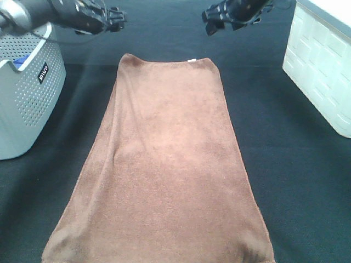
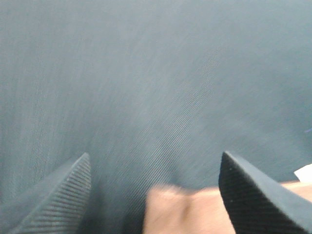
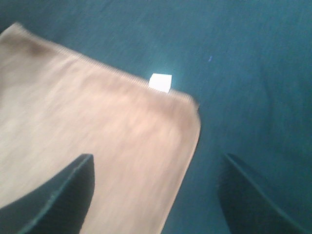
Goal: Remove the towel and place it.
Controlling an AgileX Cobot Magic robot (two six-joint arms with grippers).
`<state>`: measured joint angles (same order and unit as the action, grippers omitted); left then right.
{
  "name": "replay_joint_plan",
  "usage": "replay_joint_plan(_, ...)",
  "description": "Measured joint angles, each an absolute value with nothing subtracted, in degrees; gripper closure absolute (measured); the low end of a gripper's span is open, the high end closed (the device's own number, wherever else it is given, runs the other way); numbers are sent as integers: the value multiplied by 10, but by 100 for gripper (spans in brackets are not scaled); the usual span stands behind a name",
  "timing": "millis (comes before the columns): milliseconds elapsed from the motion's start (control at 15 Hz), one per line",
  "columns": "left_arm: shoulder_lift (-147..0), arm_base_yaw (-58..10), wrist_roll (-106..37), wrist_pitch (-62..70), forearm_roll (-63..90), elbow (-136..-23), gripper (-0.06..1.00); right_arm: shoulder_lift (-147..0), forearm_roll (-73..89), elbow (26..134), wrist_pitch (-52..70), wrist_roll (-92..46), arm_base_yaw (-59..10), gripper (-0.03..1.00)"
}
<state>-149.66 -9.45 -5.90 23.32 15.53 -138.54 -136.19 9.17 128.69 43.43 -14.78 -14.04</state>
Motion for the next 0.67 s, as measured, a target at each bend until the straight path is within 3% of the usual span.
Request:
replay_joint_plan(200, -1434, -95, -42, 390, 81, -1385, 25, -1306, 90, 1287, 517, -104, -131, 28)
replay_joint_plan(467, -1348, -93, 13, 548, -35, -1387, 25, -1241, 92, 1289, 610, -67, -64, 28)
replay_joint_plan(667, -1317, -56, 86, 656, -96, -1387, 25, -1213, 88, 1289, 684, -53, -50, 28)
